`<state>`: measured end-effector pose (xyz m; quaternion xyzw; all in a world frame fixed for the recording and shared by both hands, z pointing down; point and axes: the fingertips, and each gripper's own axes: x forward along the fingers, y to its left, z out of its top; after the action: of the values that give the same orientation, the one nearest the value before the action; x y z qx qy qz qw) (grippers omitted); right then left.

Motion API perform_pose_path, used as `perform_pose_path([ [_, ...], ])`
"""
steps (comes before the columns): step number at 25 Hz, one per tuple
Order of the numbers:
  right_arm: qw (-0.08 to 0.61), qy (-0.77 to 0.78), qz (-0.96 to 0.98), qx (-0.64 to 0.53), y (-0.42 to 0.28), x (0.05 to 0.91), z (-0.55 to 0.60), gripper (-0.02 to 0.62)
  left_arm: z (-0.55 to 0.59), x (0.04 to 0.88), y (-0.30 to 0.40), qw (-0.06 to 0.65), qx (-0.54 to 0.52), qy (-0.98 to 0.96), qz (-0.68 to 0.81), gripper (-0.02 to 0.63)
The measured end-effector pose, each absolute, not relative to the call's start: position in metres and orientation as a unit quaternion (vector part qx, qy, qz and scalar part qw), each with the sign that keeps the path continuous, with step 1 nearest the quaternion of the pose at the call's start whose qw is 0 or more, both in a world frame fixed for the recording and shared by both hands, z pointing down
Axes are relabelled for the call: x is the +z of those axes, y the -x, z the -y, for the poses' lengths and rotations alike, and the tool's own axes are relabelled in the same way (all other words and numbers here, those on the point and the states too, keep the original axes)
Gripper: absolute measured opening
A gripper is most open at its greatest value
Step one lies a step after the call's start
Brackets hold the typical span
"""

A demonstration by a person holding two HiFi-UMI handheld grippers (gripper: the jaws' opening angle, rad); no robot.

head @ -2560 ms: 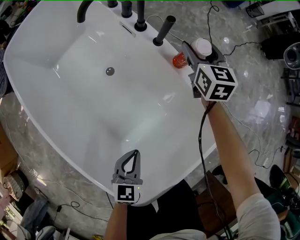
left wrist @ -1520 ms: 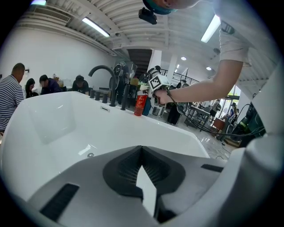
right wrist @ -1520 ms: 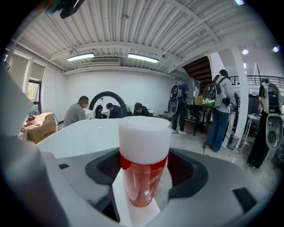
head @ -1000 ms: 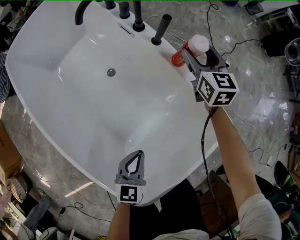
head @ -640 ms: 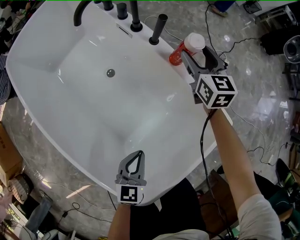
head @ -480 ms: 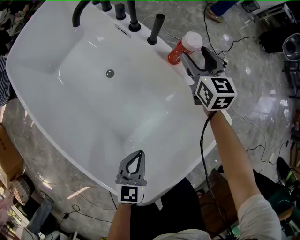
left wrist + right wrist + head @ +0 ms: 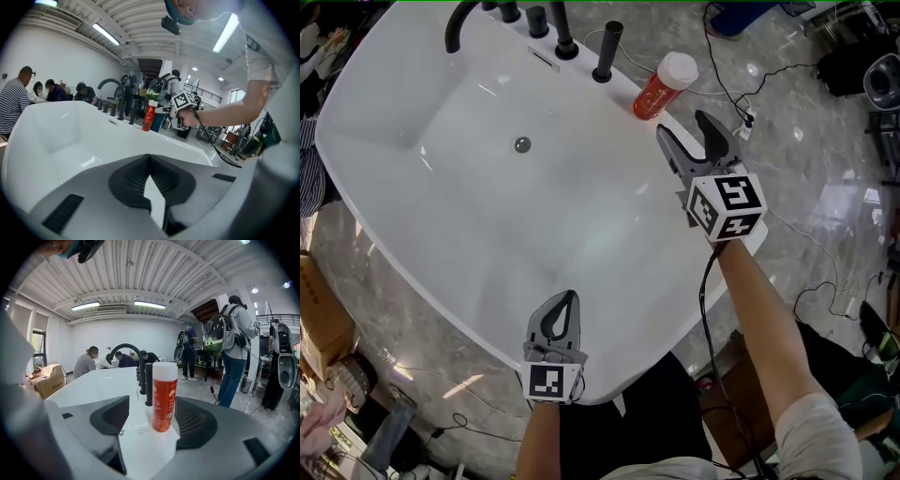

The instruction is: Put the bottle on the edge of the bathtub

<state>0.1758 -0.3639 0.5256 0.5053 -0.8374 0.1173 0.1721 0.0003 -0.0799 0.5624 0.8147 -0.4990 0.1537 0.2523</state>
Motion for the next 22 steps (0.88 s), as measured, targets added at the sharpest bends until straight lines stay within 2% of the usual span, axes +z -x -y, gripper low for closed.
perform_pose_path([
  [2, 0.171, -0.503, 0.839, 0.117, -0.171, 0.526, 0.352, 0.308, 0.083, 0.558, 0.005, 0.25, 0.148, -0.81, 0.509, 0.011],
  [5, 0.165, -0.503, 0.84, 0.118, -0.165, 0.524, 0.336, 0.256, 0.081, 0.552, 0.001, 0.25, 0.142, -0.81, 0.51, 0.011],
  [11, 0.162, -0.51, 0.837, 0.117, -0.158, 0.51, 0.312, 0.141, 0.082, 0.531, -0.004, 0.239, 0.141, -0.815, 0.509, 0.011],
  [14, 0.151, -0.515, 0.835, 0.118, -0.157, 0.493, 0.297, 0.049, 0.081, 0.513, -0.003, 0.229, 0.138, -0.819, 0.508, 0.011],
  [16, 0.144, -0.517, 0.836, 0.114, -0.154, 0.479, 0.291, 0.016, 0.083, 0.5, -0.002, 0.222, 0.135, -0.821, 0.508, 0.011],
  [22, 0.138, -0.518, 0.839, 0.098, -0.139, 0.45, 0.269, 0.006, 0.086, 0.472, 0.007, 0.208, 0.129, -0.822, 0.514, 0.011],
])
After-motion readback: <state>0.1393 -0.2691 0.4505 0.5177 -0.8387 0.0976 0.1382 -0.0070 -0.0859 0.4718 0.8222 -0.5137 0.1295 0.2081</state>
